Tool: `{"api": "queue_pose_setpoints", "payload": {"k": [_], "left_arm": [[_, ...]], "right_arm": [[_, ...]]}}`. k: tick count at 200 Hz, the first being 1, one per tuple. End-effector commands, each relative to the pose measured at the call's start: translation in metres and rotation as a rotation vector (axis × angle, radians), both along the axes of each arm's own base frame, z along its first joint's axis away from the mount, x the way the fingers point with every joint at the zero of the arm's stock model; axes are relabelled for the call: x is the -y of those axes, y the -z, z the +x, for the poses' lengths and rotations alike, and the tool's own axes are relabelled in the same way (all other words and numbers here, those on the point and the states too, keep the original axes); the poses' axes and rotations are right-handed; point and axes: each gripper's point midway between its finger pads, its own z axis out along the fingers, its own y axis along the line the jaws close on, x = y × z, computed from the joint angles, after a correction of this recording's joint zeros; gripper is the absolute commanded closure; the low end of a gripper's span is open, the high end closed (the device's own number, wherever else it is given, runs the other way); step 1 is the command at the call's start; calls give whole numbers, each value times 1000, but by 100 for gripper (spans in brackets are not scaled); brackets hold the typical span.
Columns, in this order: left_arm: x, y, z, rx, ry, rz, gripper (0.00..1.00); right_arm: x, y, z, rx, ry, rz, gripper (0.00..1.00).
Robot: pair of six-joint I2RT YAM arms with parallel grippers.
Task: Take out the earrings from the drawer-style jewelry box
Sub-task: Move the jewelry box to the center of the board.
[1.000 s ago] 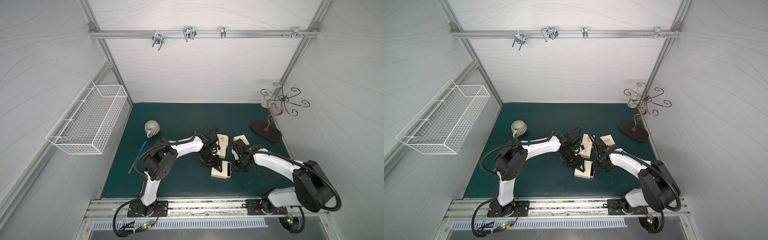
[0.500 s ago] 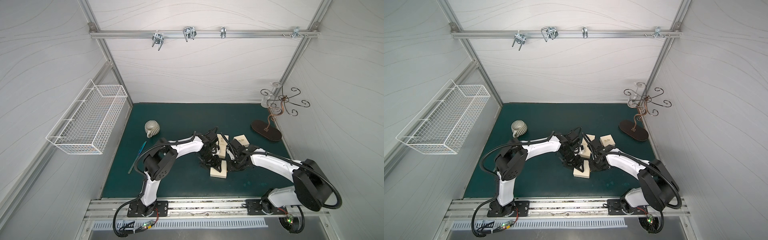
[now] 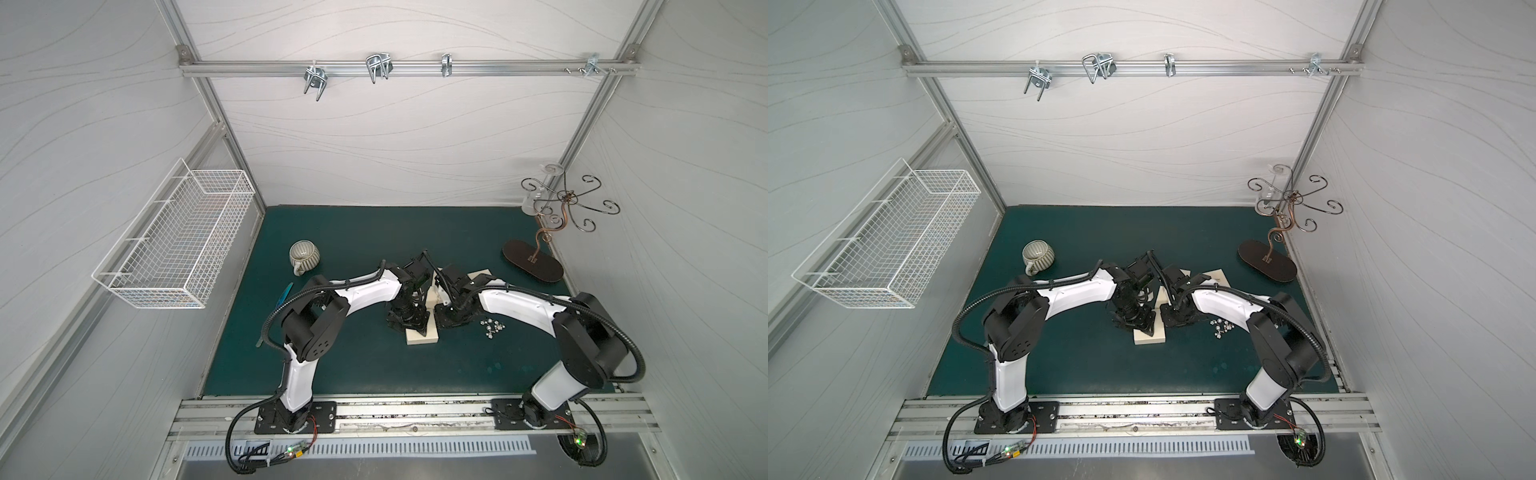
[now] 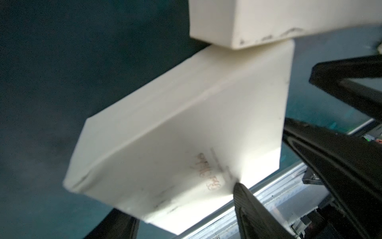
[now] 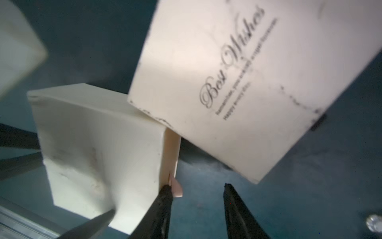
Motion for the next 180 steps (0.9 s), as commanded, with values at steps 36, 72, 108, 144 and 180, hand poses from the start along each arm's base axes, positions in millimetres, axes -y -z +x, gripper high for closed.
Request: {"api": "queue_pose_setpoints", "payload": {"k": [36, 72, 108, 144, 180], "left_arm": [[-37, -2, 69, 212, -156, 140, 30], [-26, -29, 88, 327, -153, 70, 29], [-48, -74, 100, 599, -218, -4, 24], [-100, -105, 120, 775, -265, 104, 0], [-165, -122, 145, 834, -418, 242, 0]], "right_arm": [[10, -49, 25, 270, 66, 37, 55], [79, -74, 30, 454, 280, -54, 52], [149, -97, 39, 570, 559, -105, 48], [179, -128, 71, 786, 667, -180, 1], [194, -124, 120, 971, 575, -345, 1]]}}
